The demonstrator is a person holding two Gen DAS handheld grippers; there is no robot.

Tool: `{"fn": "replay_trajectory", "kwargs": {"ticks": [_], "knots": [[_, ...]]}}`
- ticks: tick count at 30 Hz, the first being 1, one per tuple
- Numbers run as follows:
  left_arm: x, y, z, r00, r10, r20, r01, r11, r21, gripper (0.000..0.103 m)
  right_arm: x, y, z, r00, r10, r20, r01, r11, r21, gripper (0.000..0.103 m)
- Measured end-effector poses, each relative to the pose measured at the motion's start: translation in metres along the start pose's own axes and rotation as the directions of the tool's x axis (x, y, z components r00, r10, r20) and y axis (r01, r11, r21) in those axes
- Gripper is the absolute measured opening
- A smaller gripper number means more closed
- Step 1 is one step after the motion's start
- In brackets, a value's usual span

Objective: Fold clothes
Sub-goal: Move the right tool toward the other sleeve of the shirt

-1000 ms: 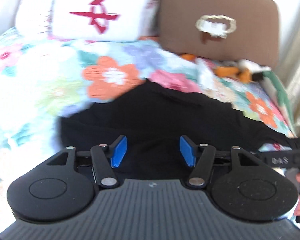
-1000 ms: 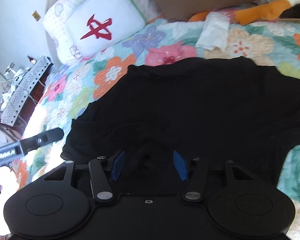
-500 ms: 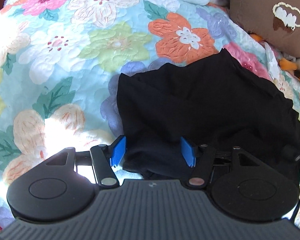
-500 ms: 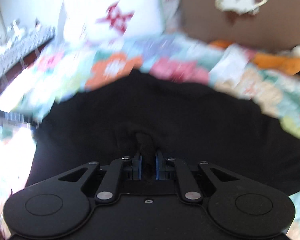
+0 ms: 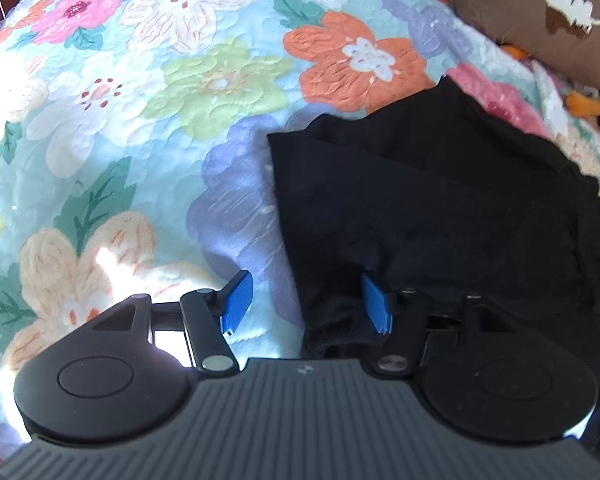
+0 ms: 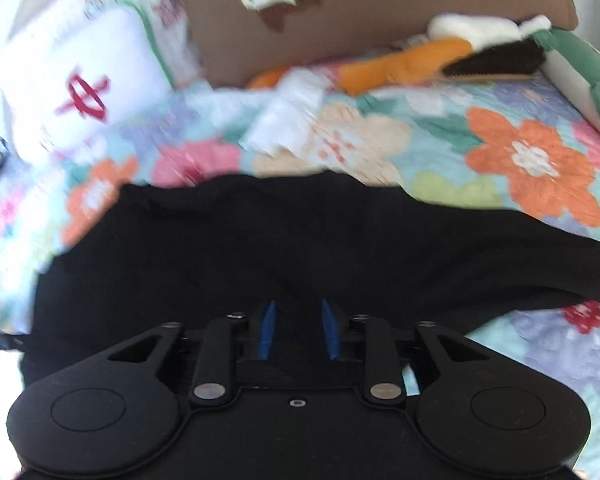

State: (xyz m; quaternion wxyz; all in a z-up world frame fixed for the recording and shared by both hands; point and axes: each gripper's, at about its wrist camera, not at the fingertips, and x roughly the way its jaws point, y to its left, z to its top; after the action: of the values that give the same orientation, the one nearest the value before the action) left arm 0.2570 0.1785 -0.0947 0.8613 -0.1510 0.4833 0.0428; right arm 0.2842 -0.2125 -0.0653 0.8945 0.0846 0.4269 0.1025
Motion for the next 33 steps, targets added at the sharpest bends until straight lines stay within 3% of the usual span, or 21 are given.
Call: {"fn": "replay_trajectory", "kwargs": {"ticks": [4,5,8,10,11,12,14,19,21,22,24,27,33], "knots": [[-0.013,-0.004,0.002,0.994,-0.071,0.086,0.075,0.996,-0.046,0.057,0.015,0.034,-0.010,0.999,0.028,-0.031,-0.033,0.987,-0.160,0.048],[-0.015,-0.008,0.002,0.991,-0.090,0.100,0.094,0.995,-0.035,0.057,0.021,0.043,-0.014,0.999,0.011,-0.042,-0.020,0.978,-0.210,0.054],[-0.009,-0.019,0.001,0.988,-0.126,0.087,0.127,0.992,0.003,0.057,0.040,0.059,-0.026,0.994,-0.100,-0.049,0.077,0.935,-0.345,0.055],[-0.001,-0.025,0.000,0.989,-0.138,0.057,0.137,0.990,0.022,0.057,0.045,0.060,-0.032,0.989,-0.145,-0.029,0.120,0.901,-0.416,0.047],[0.004,-0.027,-0.001,0.991,-0.127,0.037,0.126,0.992,0.031,0.057,0.045,0.057,-0.031,0.988,-0.153,-0.018,0.131,0.896,-0.424,0.027],[0.009,-0.028,-0.002,0.994,-0.103,0.022,0.102,0.994,0.038,0.057,0.042,0.052,-0.027,0.989,-0.145,-0.011,0.129,0.908,-0.399,0.018],[0.016,-0.027,-0.004,0.999,-0.052,0.000,0.052,0.997,0.055,0.057,0.030,0.038,-0.015,0.994,-0.106,0.007,0.103,0.946,-0.308,0.013],[0.022,-0.028,-0.007,1.000,0.003,-0.008,-0.002,0.996,0.093,0.058,-0.006,-0.012,0.006,0.991,-0.106,0.088,0.114,0.989,-0.097,0.013],[0.023,-0.030,-0.009,1.000,0.018,-0.005,-0.018,0.994,0.108,0.058,-0.010,-0.035,0.007,0.986,-0.150,0.079,0.152,0.988,-0.026,0.013],[0.023,-0.031,-0.009,1.000,0.025,-0.004,-0.025,0.993,0.115,0.058,-0.008,-0.044,0.006,0.981,-0.181,0.066,0.182,0.983,-0.008,0.006],[0.023,-0.032,-0.010,0.999,0.034,-0.002,-0.034,0.992,0.121,0.058,-0.003,-0.057,0.007,0.971,-0.238,0.027,0.238,0.971,0.004,0.006],[0.023,-0.034,-0.010,0.999,0.043,-0.001,-0.043,0.991,0.125,0.058,-0.002,-0.069,0.006,0.977,-0.211,-0.012,0.211,0.975,0.066,0.006],[0.018,-0.044,-0.012,0.998,0.070,0.006,-0.070,0.986,0.152,0.058,-0.006,-0.074,0.002,0.968,-0.244,-0.050,0.247,0.968,0.053,0.008]]}}
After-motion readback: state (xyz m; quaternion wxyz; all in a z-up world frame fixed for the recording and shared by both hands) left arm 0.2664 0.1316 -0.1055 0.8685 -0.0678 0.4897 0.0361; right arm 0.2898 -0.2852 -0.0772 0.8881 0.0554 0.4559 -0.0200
